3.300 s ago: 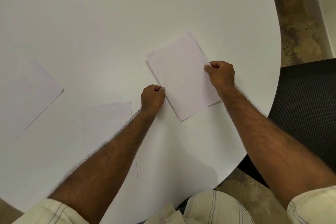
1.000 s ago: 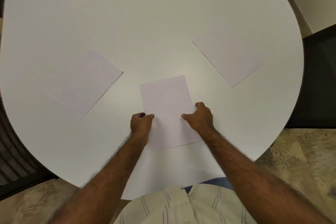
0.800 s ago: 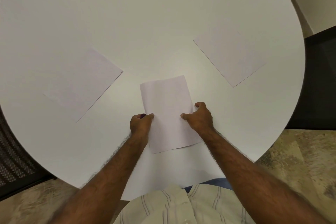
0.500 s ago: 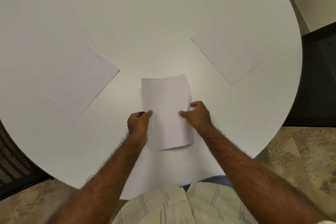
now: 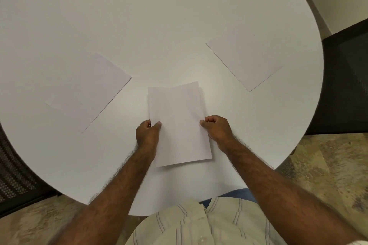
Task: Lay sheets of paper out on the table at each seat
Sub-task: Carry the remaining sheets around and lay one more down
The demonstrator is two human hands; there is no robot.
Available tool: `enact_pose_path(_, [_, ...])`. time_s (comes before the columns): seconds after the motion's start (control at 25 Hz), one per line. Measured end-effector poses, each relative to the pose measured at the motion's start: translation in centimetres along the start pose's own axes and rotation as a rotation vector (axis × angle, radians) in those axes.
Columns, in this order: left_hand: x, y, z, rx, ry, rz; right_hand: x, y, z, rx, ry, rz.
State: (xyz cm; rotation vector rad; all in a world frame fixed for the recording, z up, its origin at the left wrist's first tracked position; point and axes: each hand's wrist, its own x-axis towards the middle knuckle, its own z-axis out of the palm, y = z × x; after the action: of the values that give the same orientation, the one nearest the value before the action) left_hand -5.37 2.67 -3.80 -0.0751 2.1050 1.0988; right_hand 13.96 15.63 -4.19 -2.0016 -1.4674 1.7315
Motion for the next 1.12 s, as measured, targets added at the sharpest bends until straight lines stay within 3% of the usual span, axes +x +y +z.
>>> enact_pose_path(0.72, [-10.0, -0.1, 5.2, -0.036, -0.207, 0.133, -6.8, 6.7, -12.0, 0.221, 0.194, -0.152])
enact_pose_path(1.12, [-22.0, -3.4, 14.0, 0.109, -0.385, 0.214, -11.7, 18.4, -24.8, 0.478, 0.324, -0.075])
